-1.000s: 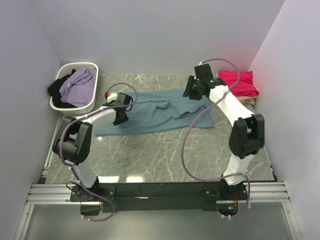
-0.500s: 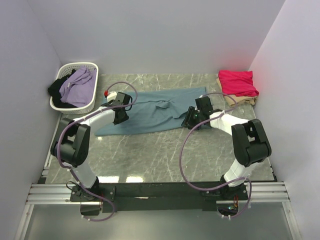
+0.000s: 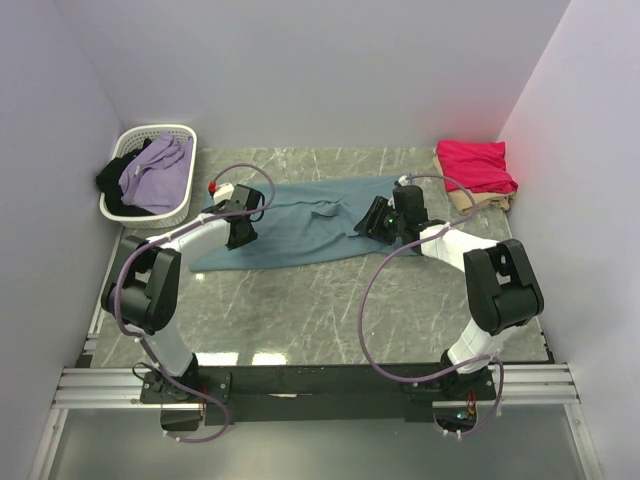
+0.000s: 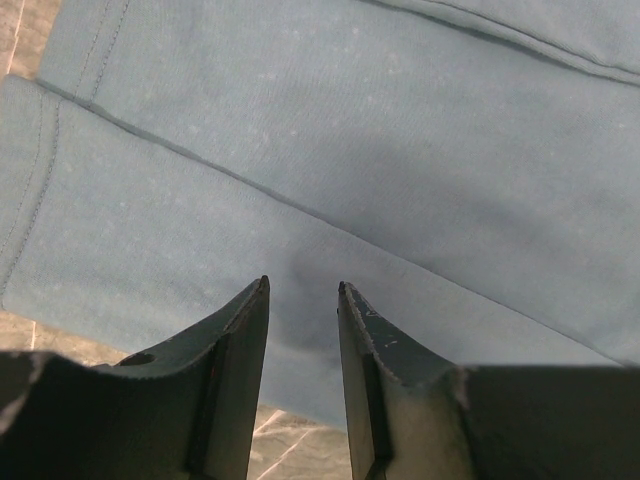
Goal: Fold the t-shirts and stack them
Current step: Fold the tshirt
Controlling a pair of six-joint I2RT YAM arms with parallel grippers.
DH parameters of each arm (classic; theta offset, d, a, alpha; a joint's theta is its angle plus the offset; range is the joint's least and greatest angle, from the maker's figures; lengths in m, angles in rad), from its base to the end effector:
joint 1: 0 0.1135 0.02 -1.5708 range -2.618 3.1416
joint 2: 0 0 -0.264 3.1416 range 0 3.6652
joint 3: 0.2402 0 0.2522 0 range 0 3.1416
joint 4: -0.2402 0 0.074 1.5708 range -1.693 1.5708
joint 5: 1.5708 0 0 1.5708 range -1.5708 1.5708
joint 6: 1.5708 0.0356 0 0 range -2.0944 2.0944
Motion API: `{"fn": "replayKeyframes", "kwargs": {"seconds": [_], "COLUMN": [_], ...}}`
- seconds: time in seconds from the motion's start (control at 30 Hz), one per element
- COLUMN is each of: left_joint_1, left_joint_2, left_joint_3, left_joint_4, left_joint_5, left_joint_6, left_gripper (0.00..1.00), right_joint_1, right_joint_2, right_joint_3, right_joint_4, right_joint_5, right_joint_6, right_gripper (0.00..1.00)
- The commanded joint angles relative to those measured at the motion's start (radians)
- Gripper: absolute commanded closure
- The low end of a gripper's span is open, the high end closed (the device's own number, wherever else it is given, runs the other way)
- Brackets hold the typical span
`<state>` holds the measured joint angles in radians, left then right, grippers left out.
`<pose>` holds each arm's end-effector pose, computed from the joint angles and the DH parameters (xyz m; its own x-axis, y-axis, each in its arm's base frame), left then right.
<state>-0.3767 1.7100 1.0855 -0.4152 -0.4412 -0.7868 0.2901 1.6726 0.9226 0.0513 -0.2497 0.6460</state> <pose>0.3257 -0.1125 0.1888 -0.6593 -0.4278 -0.6184 -0.4749 0.8745 -0.0986 0.3329 0.1086 0.1833 -0.7681 0.3795 -0.5157 0.0050 0.8089 0.5879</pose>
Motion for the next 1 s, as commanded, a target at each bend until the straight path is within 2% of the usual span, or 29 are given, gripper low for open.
{"fn": "replayKeyframes", "kwargs": {"seconds": [0.0, 0.13, 0.27, 0.3, 0.33, 0.4, 0.47, 0.63, 0.97], "left_joint_1": [-0.007, -0.007, -0.007, -0.007, -0.007, -0.007, -0.007, -0.007, -0.007], "left_joint_2": [-0.01, -0.006, 0.01, 0.013, 0.019, 0.022, 0.026, 0.04, 0.051], "left_joint_3": [0.002, 0.007, 0.014, 0.017, 0.019, 0.022, 0.025, 0.039, 0.057], "left_joint_4": [0.019, 0.015, 0.012, 0.012, 0.01, 0.009, 0.007, 0.01, 0.003], "left_joint_5": [-0.001, -0.01, -0.014, -0.013, -0.013, -0.017, -0.021, -0.014, -0.022], "left_joint_6": [0.006, 0.011, 0.014, 0.014, 0.015, 0.017, 0.018, 0.023, 0.041], "left_gripper": [0.6, 0.6, 0.6, 0.6, 0.6, 0.6, 0.6, 0.6, 0.6], "right_joint_1": [0.003, 0.004, 0.004, 0.006, 0.006, 0.004, 0.006, -0.002, -0.016], "right_joint_2": [-0.011, 0.033, 0.082, 0.09, 0.095, 0.096, 0.092, 0.122, 0.36], "right_joint_3": [0.019, 0.058, 0.099, 0.114, 0.122, 0.149, 0.171, 0.31, 0.625], "right_joint_4": [0.102, 0.117, 0.111, 0.111, 0.108, 0.101, 0.09, 0.012, -0.159], "right_joint_5": [0.007, 0.016, 0.015, 0.01, 0.007, 0.001, 0.006, 0.026, 0.062], "right_joint_6": [0.004, 0.006, 0.0, 0.0, -0.003, -0.006, -0.017, -0.043, -0.048], "right_gripper": [0.44, 0.48, 0.65, 0.76, 0.8, 0.87, 0.91, 0.93, 0.91]}}
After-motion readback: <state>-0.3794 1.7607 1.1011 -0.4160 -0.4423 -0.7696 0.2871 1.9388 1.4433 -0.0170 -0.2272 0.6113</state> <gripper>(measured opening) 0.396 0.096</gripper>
